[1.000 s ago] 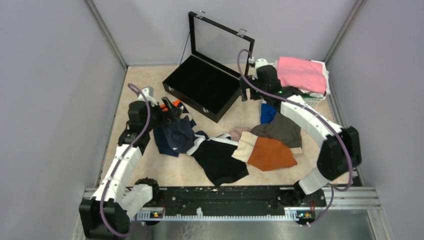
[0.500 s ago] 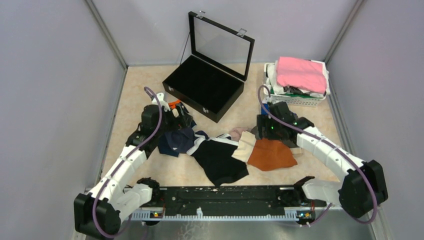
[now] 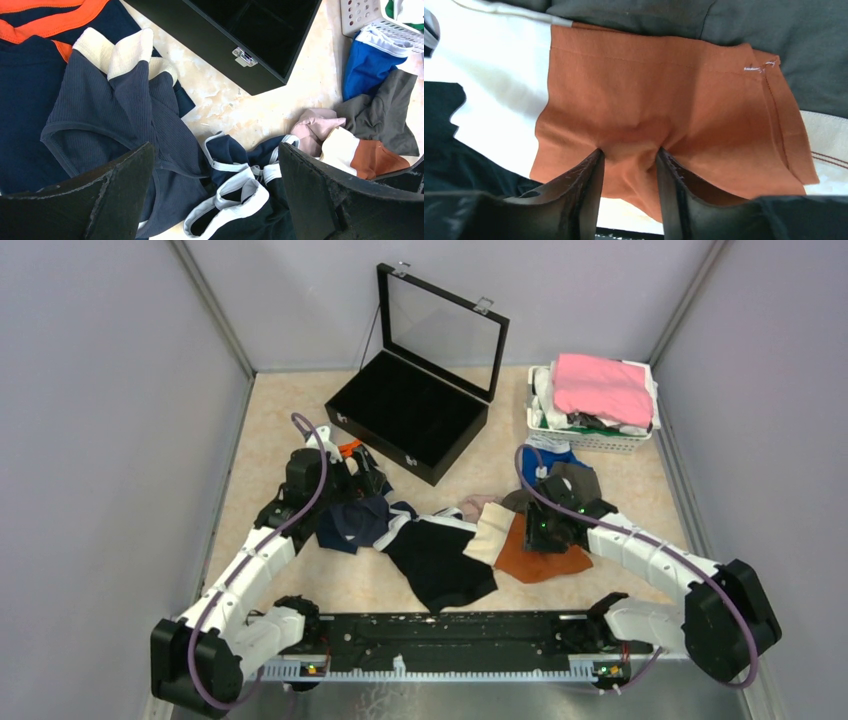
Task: Roll the underwear
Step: Pick up the underwear from the center of the board.
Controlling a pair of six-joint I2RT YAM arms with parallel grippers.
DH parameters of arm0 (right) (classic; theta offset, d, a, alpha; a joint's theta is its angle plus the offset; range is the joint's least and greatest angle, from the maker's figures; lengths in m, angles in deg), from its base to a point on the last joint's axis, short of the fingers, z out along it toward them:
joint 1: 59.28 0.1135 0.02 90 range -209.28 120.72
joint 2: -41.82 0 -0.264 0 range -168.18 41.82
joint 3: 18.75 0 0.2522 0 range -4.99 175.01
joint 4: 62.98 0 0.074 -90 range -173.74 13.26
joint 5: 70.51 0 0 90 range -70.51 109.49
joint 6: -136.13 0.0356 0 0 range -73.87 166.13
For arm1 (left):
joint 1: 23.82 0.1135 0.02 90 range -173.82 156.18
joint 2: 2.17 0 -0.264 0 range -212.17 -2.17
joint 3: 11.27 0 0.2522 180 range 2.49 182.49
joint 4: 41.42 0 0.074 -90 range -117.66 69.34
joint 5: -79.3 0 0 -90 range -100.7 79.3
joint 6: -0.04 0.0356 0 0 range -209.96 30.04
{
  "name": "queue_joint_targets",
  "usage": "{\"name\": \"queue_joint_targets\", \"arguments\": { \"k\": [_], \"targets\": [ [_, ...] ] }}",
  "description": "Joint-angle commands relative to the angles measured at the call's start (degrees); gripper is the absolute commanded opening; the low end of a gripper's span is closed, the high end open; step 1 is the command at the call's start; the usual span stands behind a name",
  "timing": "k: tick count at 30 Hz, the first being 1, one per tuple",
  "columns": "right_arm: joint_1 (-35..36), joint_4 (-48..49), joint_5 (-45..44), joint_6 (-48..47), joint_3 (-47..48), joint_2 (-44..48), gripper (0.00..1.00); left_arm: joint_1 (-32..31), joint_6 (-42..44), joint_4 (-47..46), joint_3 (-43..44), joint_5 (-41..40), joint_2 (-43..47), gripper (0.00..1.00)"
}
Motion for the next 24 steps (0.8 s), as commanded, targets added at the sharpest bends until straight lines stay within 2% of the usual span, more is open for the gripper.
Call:
{"name": "queue_joint_targets", "arguments": {
  "k": [1, 2, 6, 7, 11, 15, 24],
  "targets": [
    [0.5, 3.4, -2.3, 0.9, 1.0, 0.6, 0.31, -0.2, 0.9, -1.6, 0.7, -0.4, 0.8, 0.99],
    [0.5, 3.4, -2.4, 0.8, 1.3, 1.1, 0.28, -0.2, 0.9, -1.4, 0.7, -0.2, 0.9, 0.99],
    [0.6, 1.6, -3.6, 0.5, 3.3, 5.0, 0.01, -0.2, 0.7, -1.2, 0.9, -0.4, 1.1, 0.99],
    [0.6, 0.9, -4.0, 0.5, 4.4, 6.4, 0.0, -0.2, 0.7, -1.4, 1.0, 0.3, 1.1, 0.99],
    [0.5, -1.3, -6.4, 0.5, 9.2, 12.6, 0.0, -1.7, 2.0, -1.4, 1.8, -0.3, 1.1, 0.99],
    [-0.1, -4.1, -13.1, -0.8, 17.2, 15.3, 0.0, -5.2, 2.9, -0.9, 3.1, -2.7, 0.9, 0.99],
    [-8.2, -2.8, -22.4, -9.0, 35.7, 14.6, 0.0, -21.0, 1.9, -5.0, 7.9, -11.4, -6.6, 0.99]
  ]
}}
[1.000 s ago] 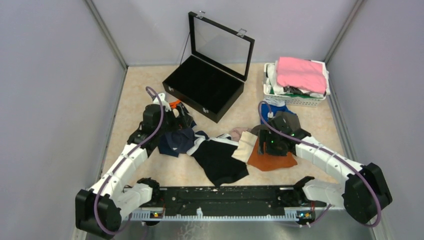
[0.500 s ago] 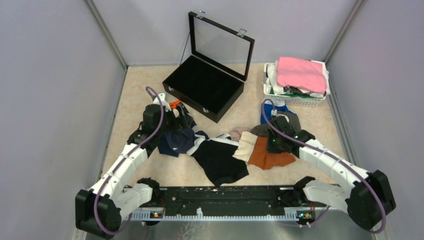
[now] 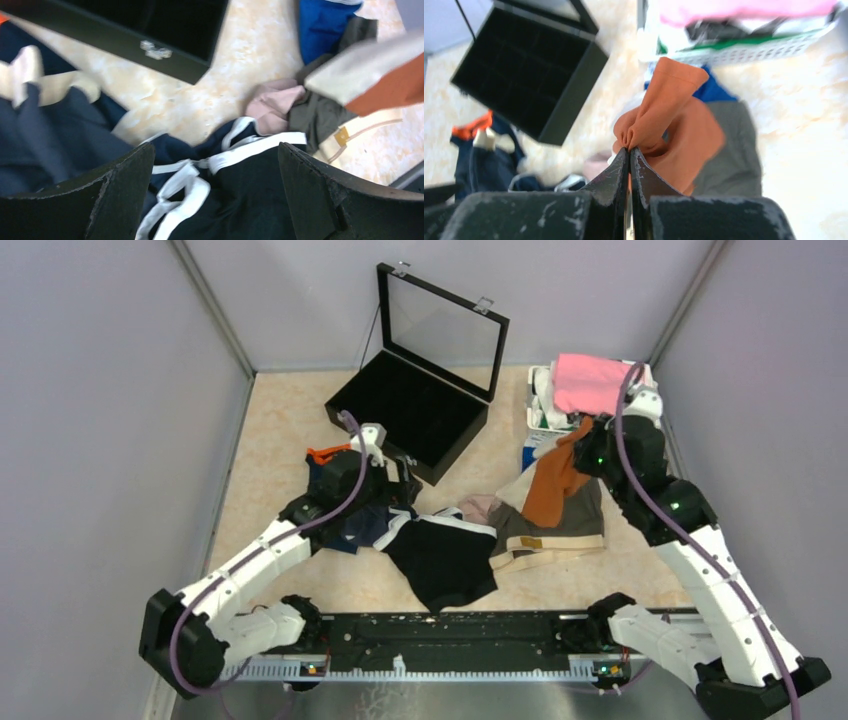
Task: Roll the underwear
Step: Pick up the underwear from the center of the board, then move the underwear to the corner of the board.
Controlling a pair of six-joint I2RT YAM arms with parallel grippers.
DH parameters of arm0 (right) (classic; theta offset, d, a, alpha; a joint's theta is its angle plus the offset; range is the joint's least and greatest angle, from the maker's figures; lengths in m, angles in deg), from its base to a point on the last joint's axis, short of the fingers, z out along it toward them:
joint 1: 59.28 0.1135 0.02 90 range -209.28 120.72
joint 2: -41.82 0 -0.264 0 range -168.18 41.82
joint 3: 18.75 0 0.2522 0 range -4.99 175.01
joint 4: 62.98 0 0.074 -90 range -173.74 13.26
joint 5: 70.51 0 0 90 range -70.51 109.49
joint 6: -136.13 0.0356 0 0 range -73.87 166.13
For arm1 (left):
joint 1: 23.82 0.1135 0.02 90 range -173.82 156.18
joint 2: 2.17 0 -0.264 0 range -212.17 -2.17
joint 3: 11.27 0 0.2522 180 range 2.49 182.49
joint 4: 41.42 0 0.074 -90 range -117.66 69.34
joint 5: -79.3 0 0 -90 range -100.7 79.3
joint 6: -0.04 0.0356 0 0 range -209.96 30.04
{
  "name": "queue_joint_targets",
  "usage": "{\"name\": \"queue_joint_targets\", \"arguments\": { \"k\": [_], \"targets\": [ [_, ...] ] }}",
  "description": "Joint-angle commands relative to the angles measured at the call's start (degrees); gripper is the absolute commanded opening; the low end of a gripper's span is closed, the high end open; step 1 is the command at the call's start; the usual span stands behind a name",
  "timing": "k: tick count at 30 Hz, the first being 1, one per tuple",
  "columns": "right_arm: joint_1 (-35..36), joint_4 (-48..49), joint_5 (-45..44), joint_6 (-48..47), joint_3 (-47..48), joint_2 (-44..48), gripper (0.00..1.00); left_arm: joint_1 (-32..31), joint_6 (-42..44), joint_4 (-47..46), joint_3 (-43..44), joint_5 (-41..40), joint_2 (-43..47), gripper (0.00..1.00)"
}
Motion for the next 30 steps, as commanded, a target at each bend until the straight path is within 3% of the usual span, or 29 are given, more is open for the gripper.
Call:
{"name": "queue_joint_targets", "arguments": {
  "k": [1, 12, 22, 30],
  "targets": [
    [-2.9, 1.3, -9.1, -5.5, 9.4, -0.3, 0.0, -7.5, 0.2, -5.3, 5.2, -6.4, -5.5, 0.99],
    [-5.8, 0.9, -22.2, -13.3, 24.9, -0.7, 0.0, -21.6, -0.8, -12.1, 20.0, -12.2, -29.7, 0.99],
    [-5.8, -1.9, -20.9, -13.2, 22.6, 2.6, 0.0, -27.6, 7.3, -11.1, 35.2, -11.9, -49.3, 0.99],
    [-5.7, -2.2, -19.7, -12.9, 20.0, 3.2, 0.0, -29.0, 9.2, -8.1, 38.8, -10.3, -58.0, 0.99]
  ]
}}
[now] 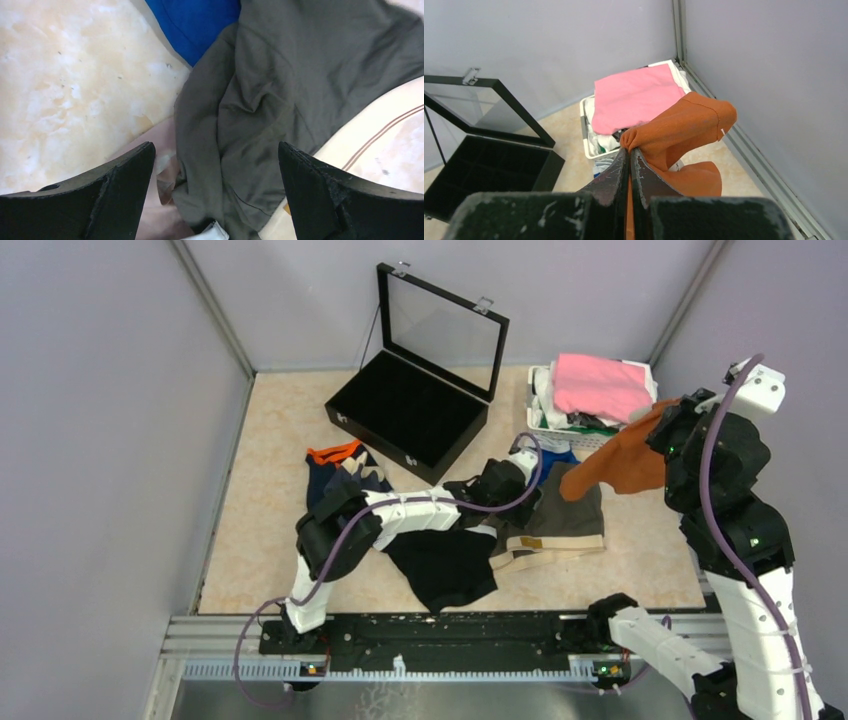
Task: Roll the underwear
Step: Move the underwear to the corner of the board.
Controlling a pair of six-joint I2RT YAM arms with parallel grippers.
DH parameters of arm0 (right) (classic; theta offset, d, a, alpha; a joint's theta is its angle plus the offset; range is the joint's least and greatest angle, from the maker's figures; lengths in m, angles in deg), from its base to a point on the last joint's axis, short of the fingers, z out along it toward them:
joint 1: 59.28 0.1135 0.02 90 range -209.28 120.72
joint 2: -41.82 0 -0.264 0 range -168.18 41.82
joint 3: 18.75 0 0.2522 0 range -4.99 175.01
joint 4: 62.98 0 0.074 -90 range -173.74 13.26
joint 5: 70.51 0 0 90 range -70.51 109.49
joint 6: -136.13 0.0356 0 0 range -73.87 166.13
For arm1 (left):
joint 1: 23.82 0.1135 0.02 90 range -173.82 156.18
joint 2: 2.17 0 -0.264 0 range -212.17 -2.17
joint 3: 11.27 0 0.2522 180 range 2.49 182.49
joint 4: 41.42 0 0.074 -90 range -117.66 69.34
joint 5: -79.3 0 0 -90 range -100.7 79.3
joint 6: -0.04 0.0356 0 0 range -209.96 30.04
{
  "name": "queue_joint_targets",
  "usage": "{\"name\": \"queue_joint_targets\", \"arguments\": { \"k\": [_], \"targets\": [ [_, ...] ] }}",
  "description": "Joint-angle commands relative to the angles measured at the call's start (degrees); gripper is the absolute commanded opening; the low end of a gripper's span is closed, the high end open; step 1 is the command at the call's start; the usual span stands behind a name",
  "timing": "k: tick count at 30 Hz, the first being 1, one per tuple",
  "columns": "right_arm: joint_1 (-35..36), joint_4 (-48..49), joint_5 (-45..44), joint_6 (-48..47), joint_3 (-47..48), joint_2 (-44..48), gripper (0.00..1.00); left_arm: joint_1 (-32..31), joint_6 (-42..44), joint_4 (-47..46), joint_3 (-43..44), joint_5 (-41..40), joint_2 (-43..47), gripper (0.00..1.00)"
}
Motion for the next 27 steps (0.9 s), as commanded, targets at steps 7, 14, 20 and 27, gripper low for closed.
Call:
{"name": "queue_joint_targets", "arguments": {
  "k": [7, 14, 20, 27],
  "targets": [
    [-0.4, 1.4, 2.3, 0.1, -3.1, 0.5, 0.0, -1.3, 1.3, 8.0, 1.3, 0.3, -6.2, 0.79],
    [-0.3, 2.5, 3.4, 0.5, -4.9, 0.6, 0.0, -1.3, -7.1, 14.8, -9.1, -6.4, 0.8, 0.22],
    [-0.3, 4.0, 4.7, 0.9, -6.9, 0.2, 0.0, 0.4, -20.5, 22.2, -24.4, -14.7, 14.7, 0.11],
    [-0.3, 5.7, 7.2, 1.7, -8.3, -1.0, 0.0, 13.7, -25.7, 20.9, -37.4, -10.1, 28.3, 0.05]
  ]
}}
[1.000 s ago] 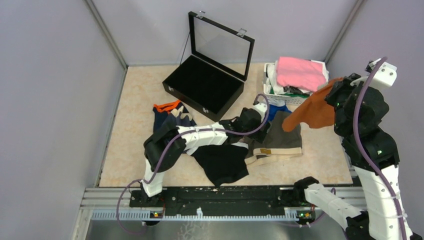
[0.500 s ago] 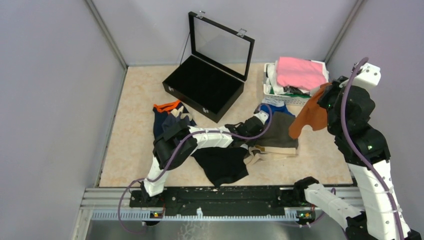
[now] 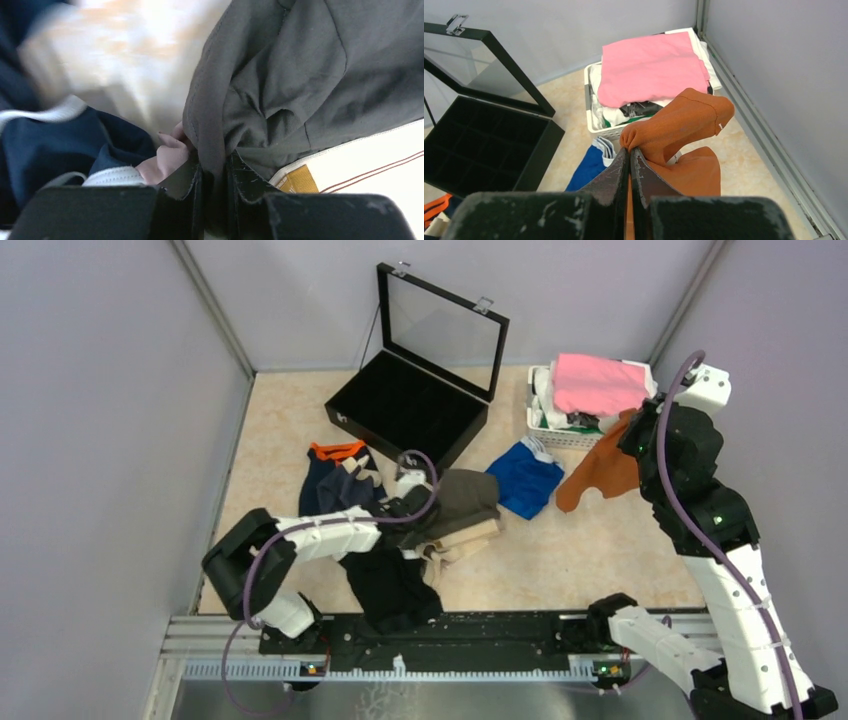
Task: Roll the underwear
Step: Move the underwear to the corner of the board.
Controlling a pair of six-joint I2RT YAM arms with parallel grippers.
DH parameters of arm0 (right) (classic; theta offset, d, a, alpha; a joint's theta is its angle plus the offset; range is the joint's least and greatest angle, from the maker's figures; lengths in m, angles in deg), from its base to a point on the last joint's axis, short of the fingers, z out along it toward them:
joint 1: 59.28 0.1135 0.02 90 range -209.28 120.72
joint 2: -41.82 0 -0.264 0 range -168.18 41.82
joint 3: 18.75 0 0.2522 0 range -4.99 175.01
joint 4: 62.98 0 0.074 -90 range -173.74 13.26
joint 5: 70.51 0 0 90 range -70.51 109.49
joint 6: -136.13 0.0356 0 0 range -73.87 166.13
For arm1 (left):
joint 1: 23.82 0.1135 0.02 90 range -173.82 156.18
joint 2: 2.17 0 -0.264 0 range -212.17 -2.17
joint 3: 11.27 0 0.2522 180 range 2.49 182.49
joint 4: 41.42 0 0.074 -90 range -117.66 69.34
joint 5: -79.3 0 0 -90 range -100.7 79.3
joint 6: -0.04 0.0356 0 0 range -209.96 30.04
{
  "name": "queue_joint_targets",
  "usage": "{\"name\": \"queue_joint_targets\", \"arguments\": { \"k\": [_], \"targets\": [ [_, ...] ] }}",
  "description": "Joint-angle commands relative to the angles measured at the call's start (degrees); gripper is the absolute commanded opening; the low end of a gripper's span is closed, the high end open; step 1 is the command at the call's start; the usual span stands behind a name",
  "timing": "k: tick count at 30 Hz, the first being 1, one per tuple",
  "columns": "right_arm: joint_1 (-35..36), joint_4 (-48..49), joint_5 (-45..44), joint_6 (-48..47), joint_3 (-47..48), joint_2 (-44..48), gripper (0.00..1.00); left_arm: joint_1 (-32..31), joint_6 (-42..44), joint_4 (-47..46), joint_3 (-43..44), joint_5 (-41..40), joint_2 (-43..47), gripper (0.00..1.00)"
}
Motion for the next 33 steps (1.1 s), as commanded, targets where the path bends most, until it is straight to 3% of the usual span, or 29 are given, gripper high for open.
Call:
{"name": "queue_joint_targets", "arguments": {
  "k": [1, 4, 10, 17, 20, 26, 28, 33],
  "targets": [
    [-0.3, 3.8, 2.2, 0.9, -0.4, -0.5, 0.0, 11.8, -3.9, 3.9, -7.6, 2.1, 6.2, 0.03],
    [-0.3, 4.0, 2.6, 0.8, -0.4, -0.8, 0.0, 21.9, -1.3, 1.9, -9.3, 3.3, 8.4, 0.0],
    [-0.3, 3.4, 3.6, 0.4, 0.5, -1.0, 0.0, 34.5, 1.6, 2.2, -3.8, 0.3, 6.6, 0.0],
    [-0.3, 2.6, 5.5, 0.6, 0.7, -0.7, 0.0, 48.8, 3.1, -1.2, 2.8, 6.8, 1.2, 0.0],
    [-0.3, 2.3, 5.8, 0.4, 0.9, -0.6, 0.0, 49.2, 3.8, -2.4, 3.4, 11.0, 3.4, 0.18],
    [-0.3, 3.0, 6.2, 0.9, -1.0, 0.7, 0.0, 48.7, 4.8, 3.5, 3.0, 12.0, 16.9, 0.75],
    [-0.3, 3.4, 6.6, 1.3, -2.0, 0.9, 0.0, 48.7, 5.2, 6.9, 3.3, 12.6, 21.9, 0.85],
    [-0.3, 4.3, 7.5, 2.4, -4.5, 1.5, 0.0, 48.6, 0.7, 18.8, 1.9, 12.9, 32.5, 0.89]
  ]
}}
